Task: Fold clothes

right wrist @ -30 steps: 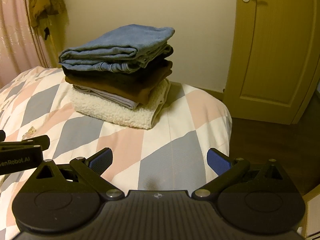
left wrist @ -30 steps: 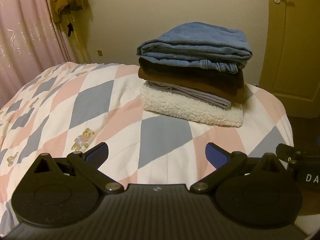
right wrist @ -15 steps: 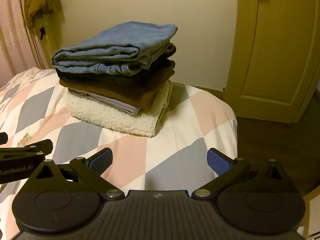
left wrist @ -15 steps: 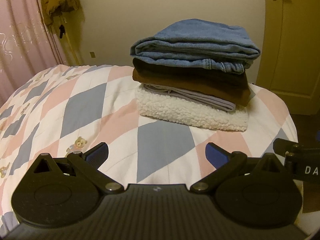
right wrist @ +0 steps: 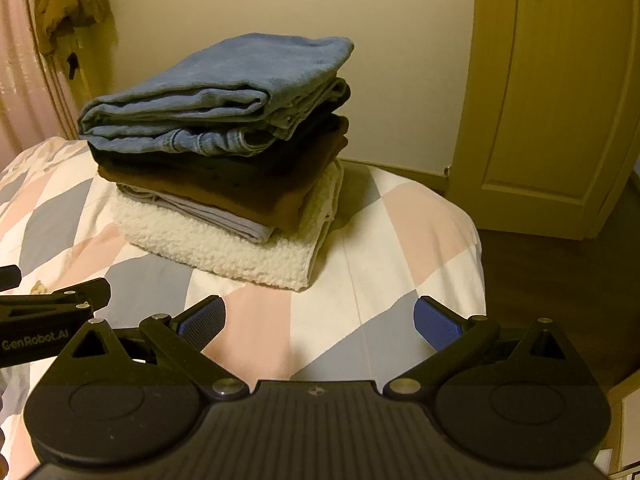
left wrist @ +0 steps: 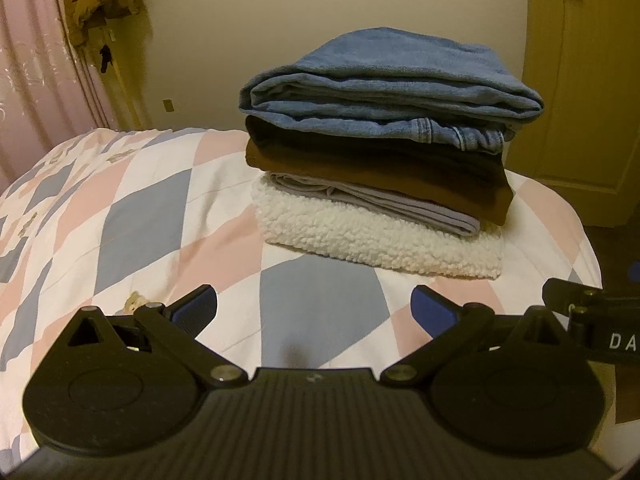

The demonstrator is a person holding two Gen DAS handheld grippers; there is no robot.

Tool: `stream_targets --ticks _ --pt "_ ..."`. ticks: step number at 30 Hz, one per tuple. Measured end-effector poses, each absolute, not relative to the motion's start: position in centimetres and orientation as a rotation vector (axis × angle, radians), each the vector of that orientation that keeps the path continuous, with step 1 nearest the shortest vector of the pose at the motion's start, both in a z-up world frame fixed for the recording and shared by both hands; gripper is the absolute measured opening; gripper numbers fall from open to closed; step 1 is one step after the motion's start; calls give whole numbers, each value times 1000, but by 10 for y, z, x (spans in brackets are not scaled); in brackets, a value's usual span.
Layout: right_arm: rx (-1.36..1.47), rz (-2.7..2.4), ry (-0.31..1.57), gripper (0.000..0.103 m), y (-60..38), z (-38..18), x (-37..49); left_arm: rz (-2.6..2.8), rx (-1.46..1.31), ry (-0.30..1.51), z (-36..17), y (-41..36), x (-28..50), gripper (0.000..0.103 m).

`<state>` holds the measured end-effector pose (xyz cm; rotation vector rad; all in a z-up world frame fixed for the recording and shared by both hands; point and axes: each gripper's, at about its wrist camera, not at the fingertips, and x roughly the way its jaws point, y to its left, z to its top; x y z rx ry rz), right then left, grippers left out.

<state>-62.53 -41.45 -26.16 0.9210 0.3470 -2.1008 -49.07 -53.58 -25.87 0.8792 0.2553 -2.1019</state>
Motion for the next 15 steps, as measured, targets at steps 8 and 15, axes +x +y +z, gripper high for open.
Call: stream_targets --ticks 8,15 --pt "941 -2099 350 103 -421 -269 -634 -2097 899 258 -268 -545 -502 102" --pt "943 -2093 342 103 -418 -262 -636 -2105 856 263 -258 -545 -500 102"
